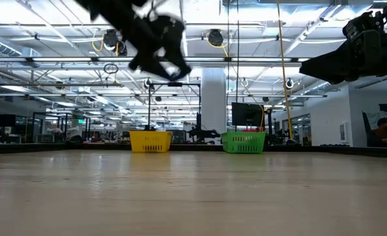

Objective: Pick & Place Office items
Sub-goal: Put the blue digital timer into the yellow bin, then return to Home Position

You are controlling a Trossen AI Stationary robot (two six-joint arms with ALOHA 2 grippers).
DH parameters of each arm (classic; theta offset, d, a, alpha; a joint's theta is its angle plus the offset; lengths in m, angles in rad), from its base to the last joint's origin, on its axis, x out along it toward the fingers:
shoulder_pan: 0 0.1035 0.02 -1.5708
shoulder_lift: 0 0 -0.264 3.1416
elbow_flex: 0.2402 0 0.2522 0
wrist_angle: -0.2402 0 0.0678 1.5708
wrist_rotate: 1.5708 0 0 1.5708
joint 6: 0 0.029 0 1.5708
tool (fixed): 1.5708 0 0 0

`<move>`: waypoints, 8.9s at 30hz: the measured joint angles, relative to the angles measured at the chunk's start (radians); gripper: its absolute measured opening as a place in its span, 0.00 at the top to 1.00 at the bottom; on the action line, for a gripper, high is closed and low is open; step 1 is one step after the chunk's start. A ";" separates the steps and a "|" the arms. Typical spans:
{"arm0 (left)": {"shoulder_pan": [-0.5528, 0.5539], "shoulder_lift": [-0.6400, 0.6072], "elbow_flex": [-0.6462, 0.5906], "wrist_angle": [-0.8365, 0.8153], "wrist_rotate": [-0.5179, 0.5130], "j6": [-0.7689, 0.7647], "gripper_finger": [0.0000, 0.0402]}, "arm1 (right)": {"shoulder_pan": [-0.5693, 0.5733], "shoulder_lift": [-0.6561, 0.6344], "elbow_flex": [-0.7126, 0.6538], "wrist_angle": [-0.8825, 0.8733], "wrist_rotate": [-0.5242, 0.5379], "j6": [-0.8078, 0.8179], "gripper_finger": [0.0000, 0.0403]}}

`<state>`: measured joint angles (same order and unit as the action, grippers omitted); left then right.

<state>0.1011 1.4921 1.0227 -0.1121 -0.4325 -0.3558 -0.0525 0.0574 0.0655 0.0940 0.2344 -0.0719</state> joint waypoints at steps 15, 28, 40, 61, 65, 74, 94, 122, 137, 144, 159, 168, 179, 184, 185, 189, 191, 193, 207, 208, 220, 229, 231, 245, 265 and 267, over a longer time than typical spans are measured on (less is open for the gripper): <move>0.400 0.064 -0.120 0.119 0.091 -0.150 0.30 | 0.000 0.000 0.000 0.000 0.000 0.000 0.49; 0.493 0.237 -0.119 0.219 0.117 -0.178 0.28 | 0.000 0.000 0.000 0.000 0.000 0.000 0.49; 0.514 0.233 -0.118 0.271 0.116 -0.147 0.08 | 0.000 0.000 0.000 0.000 0.000 0.000 0.49; 0.427 -0.326 -0.117 -0.417 0.391 0.188 0.07 | 0.000 0.000 0.000 0.000 0.000 0.000 0.49; 0.334 -0.457 -0.181 -0.446 0.382 0.118 0.06 | 0.000 0.000 0.000 0.000 0.000 0.000 0.49; 0.051 -0.956 -0.568 -0.071 0.368 0.055 0.09 | 0.000 0.000 0.000 0.000 0.000 0.000 0.49; -0.231 -1.420 -0.834 0.042 0.180 0.247 0.08 | 0.000 0.000 0.000 0.000 0.000 0.000 0.49; -0.231 -1.435 -0.986 0.120 0.139 0.292 0.08 | 0.001 0.000 0.000 -0.003 -0.049 0.009 0.49; -0.231 -1.434 -0.988 0.116 0.080 0.292 0.07 | 0.001 0.000 0.000 -0.001 -0.289 0.007 0.48; -0.231 -1.434 -0.988 0.121 0.083 0.298 0.09 | 0.001 0.000 0.000 -0.001 -0.289 0.007 0.49; -0.231 -1.434 -0.989 0.122 0.087 0.299 0.09 | 0.001 0.000 0.000 -0.001 -0.288 0.007 0.49; -0.231 -1.434 -0.989 0.123 0.087 0.299 0.09 | 0.001 0.000 0.000 -0.001 -0.288 0.007 0.49; -0.231 -1.434 -0.989 0.123 0.087 0.300 0.09 | 0.001 0.000 0.000 -0.001 -0.288 0.007 0.49; -0.231 -1.434 -0.989 0.123 0.087 0.300 0.09 | 0.001 0.000 0.000 -0.001 -0.288 0.007 0.49; -0.231 -1.434 -0.989 0.123 0.087 0.300 0.09 | 0.001 0.000 0.000 -0.001 -0.288 0.007 0.49; -0.231 -1.434 -0.989 0.123 0.087 0.300 0.09 | 0.001 0.000 0.000 -0.001 -0.288 0.007 0.48; -0.231 -1.434 -0.989 0.123 0.087 0.300 0.09 | 0.001 0.000 0.000 -0.001 -0.288 0.007 0.49; -0.231 -1.434 -0.989 0.123 0.087 0.300 0.09 | 0.001 0.000 0.000 -0.001 -0.288 0.007 0.49; -0.231 -1.434 -0.989 0.124 0.086 0.300 0.09 | 0.001 0.000 0.000 -0.001 -0.288 0.007 0.49; -0.231 -1.434 -0.989 0.124 0.086 0.300 0.09 | 0.001 0.000 0.000 -0.001 -0.288 0.007 0.49; -0.231 -1.434 -0.989 0.124 0.086 0.300 0.09 | 0.001 0.000 0.000 -0.001 -0.288 0.007 0.49; -0.231 -1.434 -0.989 0.124 0.086 0.300 0.09 | 0.001 0.000 0.000 -0.001 -0.288 0.007 0.49; -0.231 -1.434 -0.989 0.123 0.086 0.300 0.09 | 0.001 0.000 0.000 -0.001 -0.288 0.007 0.49; -0.231 -1.434 -0.989 0.124 0.086 0.300 0.09 | 0.001 0.000 0.000 -0.001 -0.288 0.007 0.49; -0.231 -1.434 -0.989 0.124 0.086 0.300 0.09 | 0.001 0.000 0.000 -0.001 -0.288 0.007 0.49; -0.231 -1.434 -0.989 0.124 0.086 0.300 0.09 | 0.001 0.000 0.000 -0.001 -0.288 0.007 0.48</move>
<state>-0.1296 0.0586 0.0338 0.0116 -0.3468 -0.0563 -0.0513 0.0571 0.0655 0.0932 -0.0537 -0.0650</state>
